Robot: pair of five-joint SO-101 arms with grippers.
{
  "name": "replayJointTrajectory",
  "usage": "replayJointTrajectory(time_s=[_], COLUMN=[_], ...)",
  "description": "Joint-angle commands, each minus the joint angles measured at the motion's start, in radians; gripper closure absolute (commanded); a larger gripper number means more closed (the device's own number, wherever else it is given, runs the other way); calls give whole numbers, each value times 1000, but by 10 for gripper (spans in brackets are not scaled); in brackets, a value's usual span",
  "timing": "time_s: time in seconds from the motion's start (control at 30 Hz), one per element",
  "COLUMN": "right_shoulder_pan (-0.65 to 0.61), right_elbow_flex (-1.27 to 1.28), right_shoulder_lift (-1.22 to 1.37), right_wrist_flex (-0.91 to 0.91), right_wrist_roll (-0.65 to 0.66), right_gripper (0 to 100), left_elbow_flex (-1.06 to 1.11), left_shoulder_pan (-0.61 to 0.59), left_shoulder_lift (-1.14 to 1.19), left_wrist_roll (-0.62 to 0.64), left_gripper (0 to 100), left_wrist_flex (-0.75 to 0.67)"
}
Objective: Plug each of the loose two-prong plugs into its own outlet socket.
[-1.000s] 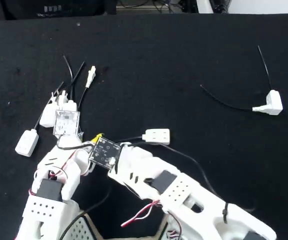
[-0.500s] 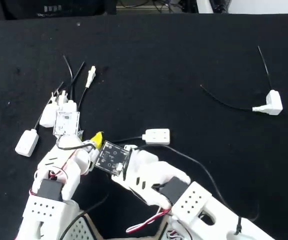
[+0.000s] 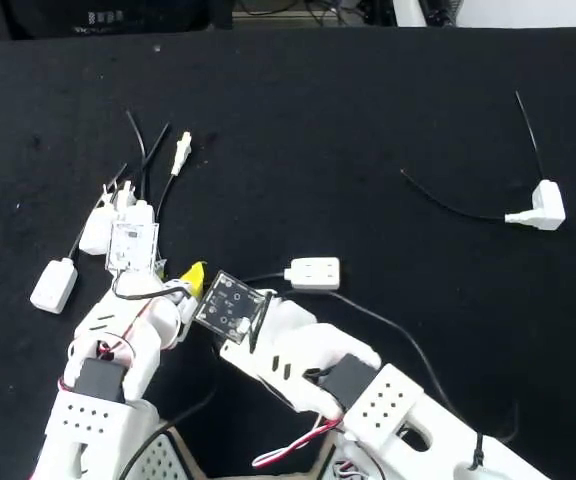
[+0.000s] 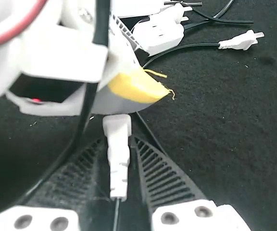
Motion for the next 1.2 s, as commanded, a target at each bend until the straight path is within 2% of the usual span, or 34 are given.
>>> replayJointTrajectory(time_s=[0.0,0.2,0.67,0.8,1.17], right_shoulder_pan=[-3,-6,-3,-2,-2], right_elbow_flex=[-10,4,64,81,91], right_shoulder_lift=[-53,-180,-254,-252,-252], right_wrist_flex=[-34,51,43,-17,-43], right_wrist_roll=[-12,-11,-15,-129,-141], right_gripper=[988,988,988,988,988], left_elbow_flex=[4,4,5,5,5], left_shoulder_pan=[7,5,4,4,4], left_shoulder_lift=[-2,-2,-2,-2,-2], left_wrist_roll=[-11,-11,-11,-11,-11], left_gripper=[822,822,822,822,822], left_wrist_flex=[-2,-2,-2,-2,-2])
